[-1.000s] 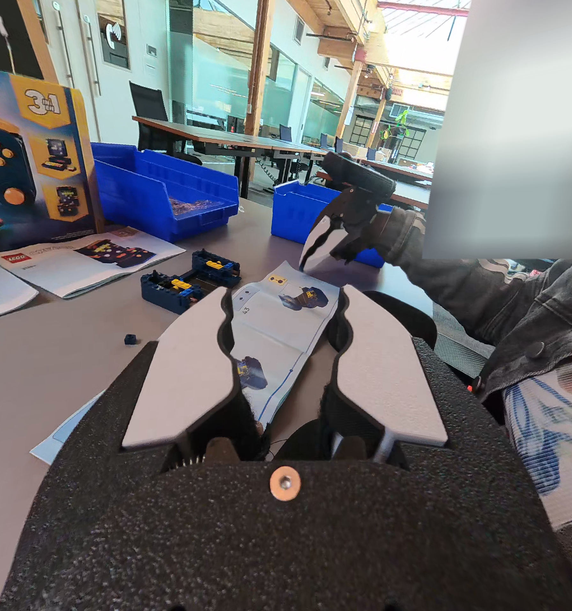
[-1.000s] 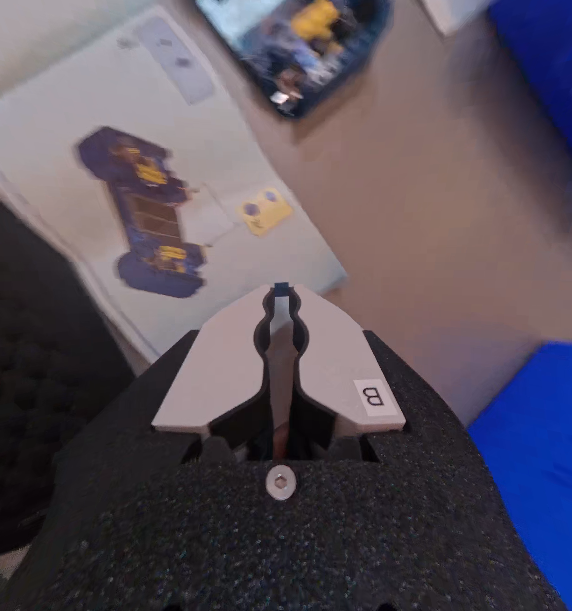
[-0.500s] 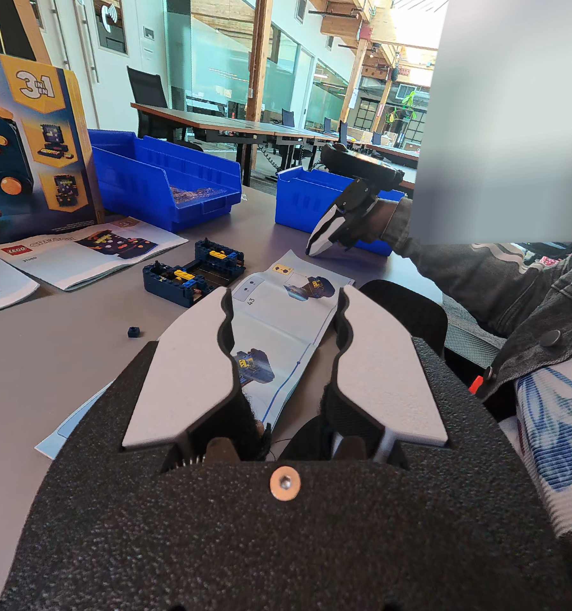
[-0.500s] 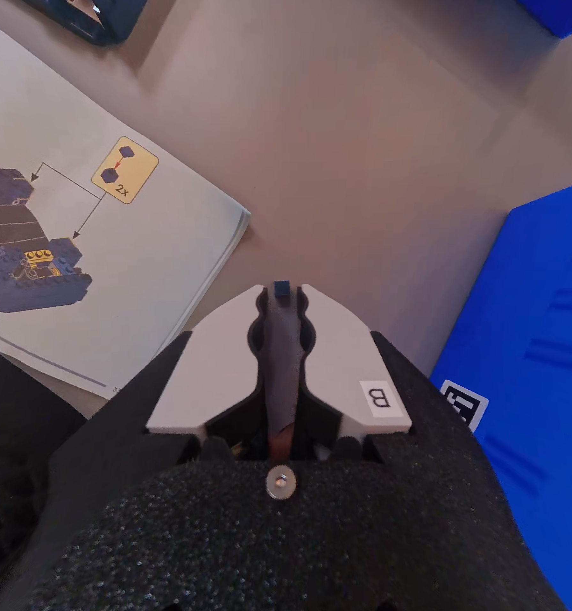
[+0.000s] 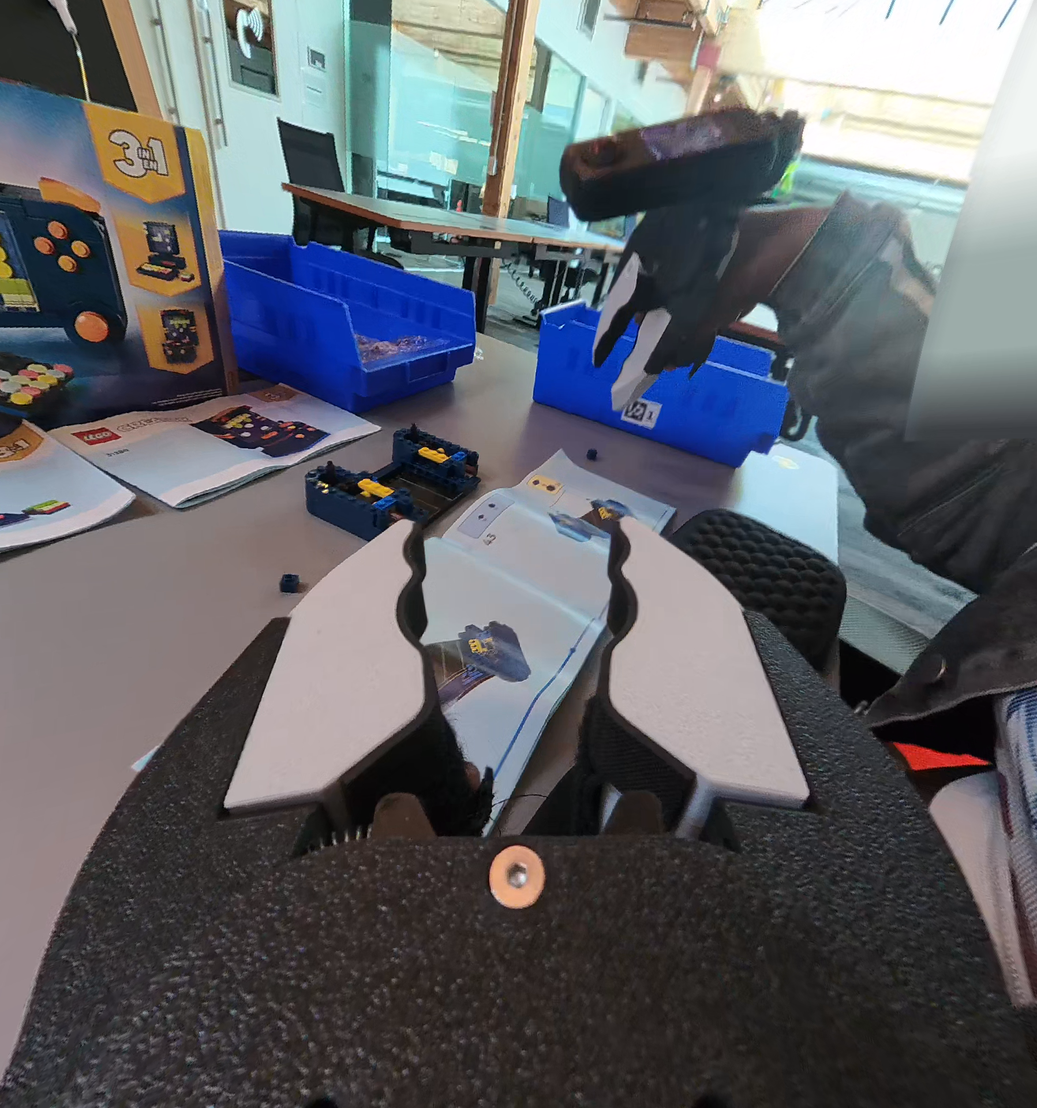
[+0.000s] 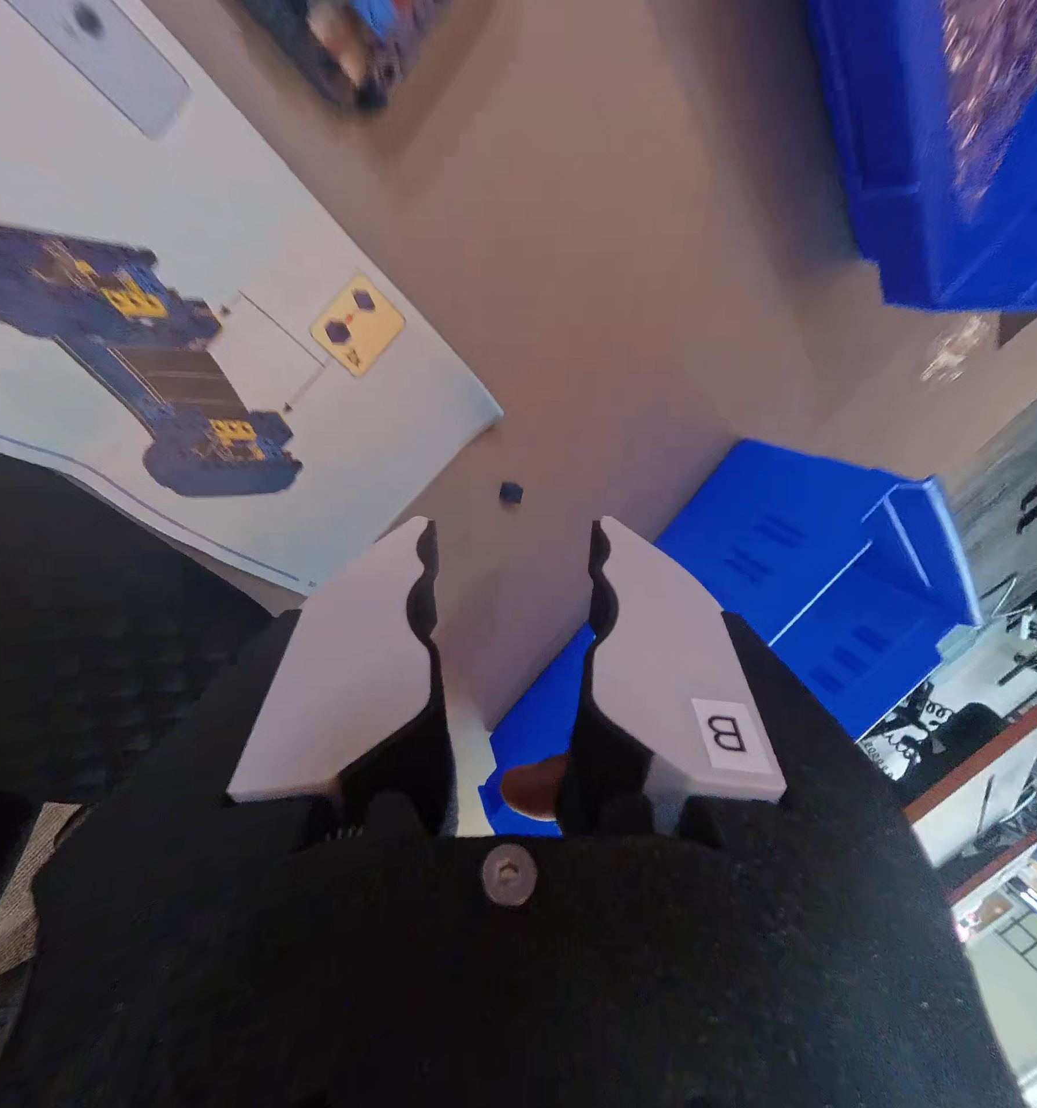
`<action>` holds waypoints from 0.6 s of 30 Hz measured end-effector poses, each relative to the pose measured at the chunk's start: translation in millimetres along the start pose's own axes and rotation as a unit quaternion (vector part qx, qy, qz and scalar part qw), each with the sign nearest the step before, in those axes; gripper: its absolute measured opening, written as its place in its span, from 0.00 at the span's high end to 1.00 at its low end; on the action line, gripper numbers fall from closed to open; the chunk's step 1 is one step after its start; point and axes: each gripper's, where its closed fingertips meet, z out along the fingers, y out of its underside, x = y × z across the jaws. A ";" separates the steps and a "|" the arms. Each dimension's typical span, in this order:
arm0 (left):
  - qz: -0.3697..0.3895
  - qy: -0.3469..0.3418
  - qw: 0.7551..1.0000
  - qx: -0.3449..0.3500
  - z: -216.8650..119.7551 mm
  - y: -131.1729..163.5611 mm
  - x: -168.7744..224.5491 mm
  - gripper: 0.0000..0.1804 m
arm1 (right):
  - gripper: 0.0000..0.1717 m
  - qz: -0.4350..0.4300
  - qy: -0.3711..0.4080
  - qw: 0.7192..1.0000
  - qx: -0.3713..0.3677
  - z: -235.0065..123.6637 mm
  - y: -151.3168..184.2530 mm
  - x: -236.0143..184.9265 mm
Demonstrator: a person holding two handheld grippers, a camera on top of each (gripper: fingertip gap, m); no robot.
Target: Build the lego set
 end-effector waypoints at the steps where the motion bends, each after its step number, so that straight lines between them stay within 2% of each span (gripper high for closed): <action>1: 0.009 -0.008 1.000 -0.010 -1.5 0.8 -2.3 0.68 | 0.72 -0.002 0.003 1.000 0.009 -2.1 -6.7 -0.7; 4: 0.021 -0.036 0.998 -0.041 -7.9 -0.7 -14.9 0.68 | 0.72 -0.003 -0.008 1.000 0.010 -2.4 -14.4 -10.3; 8: 0.021 -0.060 0.996 -0.059 -14.0 -10.3 -33.4 0.69 | 0.75 -0.061 0.026 0.996 -0.066 -23.5 -23.3 -17.5; 10: 0.018 -0.074 0.995 -0.071 -15.0 -11.9 -44.3 0.69 | 0.76 -0.120 0.090 0.981 -0.126 -53.8 -32.1 -15.3; 12: 0.012 -0.075 0.994 -0.082 -13.5 -13.2 -52.1 0.69 | 0.79 -0.175 0.189 0.954 -0.156 -98.1 -52.1 -10.2; 15: 0.006 -0.064 0.994 -0.090 -6.8 -18.3 -60.7 0.70 | 0.81 -0.220 0.282 0.925 -0.126 -162.4 -88.1 -24.5; 18: -0.009 -0.051 0.992 -0.111 3.5 -20.9 -69.2 0.70 | 0.82 -0.256 0.317 0.909 -0.086 -198.7 -108.1 -43.4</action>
